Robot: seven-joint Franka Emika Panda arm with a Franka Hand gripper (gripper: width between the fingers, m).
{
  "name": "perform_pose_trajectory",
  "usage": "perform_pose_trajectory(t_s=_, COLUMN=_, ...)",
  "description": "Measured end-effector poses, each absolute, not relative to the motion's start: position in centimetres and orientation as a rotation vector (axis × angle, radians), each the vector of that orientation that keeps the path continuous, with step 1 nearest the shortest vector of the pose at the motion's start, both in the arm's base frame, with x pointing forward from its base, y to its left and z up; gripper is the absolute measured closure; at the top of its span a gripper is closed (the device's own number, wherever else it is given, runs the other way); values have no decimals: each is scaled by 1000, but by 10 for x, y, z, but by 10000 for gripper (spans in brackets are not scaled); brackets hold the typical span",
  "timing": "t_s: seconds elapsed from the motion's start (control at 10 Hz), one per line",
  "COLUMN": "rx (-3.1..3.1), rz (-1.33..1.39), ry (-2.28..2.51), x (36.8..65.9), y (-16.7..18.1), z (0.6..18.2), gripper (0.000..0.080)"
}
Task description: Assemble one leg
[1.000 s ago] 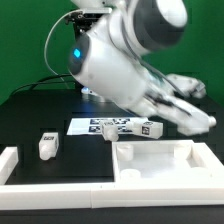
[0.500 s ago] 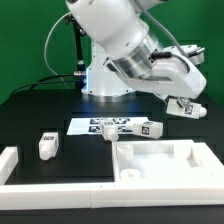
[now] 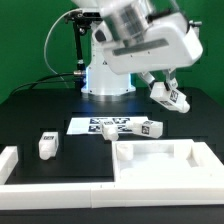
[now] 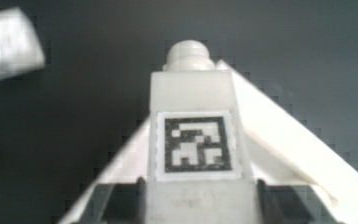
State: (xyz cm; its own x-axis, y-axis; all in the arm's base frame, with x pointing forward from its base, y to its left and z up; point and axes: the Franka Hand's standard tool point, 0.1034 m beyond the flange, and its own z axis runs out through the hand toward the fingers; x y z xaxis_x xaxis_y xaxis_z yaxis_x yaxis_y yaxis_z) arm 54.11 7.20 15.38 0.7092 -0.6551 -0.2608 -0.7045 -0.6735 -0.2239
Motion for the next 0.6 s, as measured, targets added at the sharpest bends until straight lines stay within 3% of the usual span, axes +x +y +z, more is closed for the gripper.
perform_pose_trajectory(t_s=0.3, rx=-2617, rz=-2, ry=1129, x=545, y=85, z=151, gripper=514)
perform_pose_trajectory(t_s=0.6, rx=-2758, rz=-243, ry=936, x=567, y=80, z=158, gripper=514)
